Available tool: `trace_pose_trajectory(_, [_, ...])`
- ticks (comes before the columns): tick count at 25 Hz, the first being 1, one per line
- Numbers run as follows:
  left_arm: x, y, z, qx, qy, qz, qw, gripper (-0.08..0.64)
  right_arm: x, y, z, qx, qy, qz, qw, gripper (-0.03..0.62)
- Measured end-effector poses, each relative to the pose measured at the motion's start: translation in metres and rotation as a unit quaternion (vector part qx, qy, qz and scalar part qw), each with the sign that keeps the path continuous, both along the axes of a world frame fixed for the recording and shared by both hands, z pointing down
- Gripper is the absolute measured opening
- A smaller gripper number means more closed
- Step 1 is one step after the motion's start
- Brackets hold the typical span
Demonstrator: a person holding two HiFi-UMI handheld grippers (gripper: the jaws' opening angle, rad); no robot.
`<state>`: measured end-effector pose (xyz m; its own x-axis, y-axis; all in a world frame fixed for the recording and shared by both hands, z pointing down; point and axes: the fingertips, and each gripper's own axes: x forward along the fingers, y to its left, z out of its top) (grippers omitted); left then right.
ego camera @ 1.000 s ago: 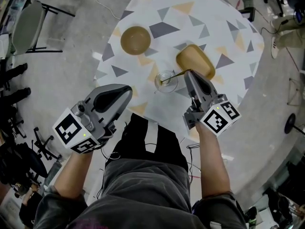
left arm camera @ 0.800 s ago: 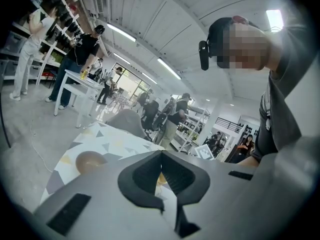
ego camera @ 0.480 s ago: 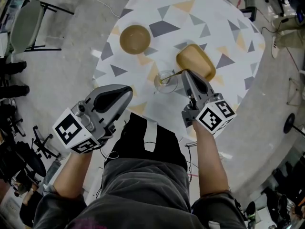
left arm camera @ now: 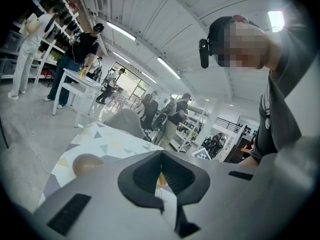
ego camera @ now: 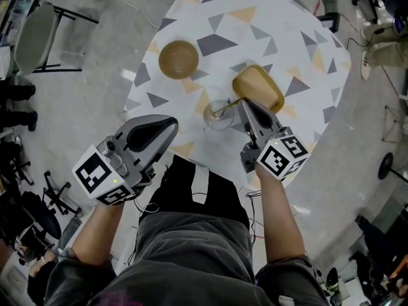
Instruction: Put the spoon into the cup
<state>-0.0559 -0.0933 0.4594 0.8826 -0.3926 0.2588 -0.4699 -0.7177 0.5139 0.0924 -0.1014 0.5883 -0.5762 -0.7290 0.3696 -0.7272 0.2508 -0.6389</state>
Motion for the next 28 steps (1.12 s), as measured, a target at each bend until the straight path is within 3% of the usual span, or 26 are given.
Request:
trace_pose_trajectory(7, [0.003, -0.006, -0.006, 0.004, -0.004, -0.001, 1.0000, 0.017, 0.000, -0.002, 0.000, -0.012, 0.002, -0.008, 1.000, 0.028])
trace_pose_trajectory(11, [0.006, -0.007, -0.009, 0.008, -0.003, -0.001, 1.0000, 0.017, 0.004, -0.002, -0.004, -0.012, -0.002, -0.011, 1.000, 0.088])
trace_pose_trajectory(28, [0.012, -0.016, -0.067, 0.059, 0.002, -0.004, 0.9982, 0.017, 0.028, -0.021, -0.090, 0.053, 0.009, -0.007, 0.999, 0.092])
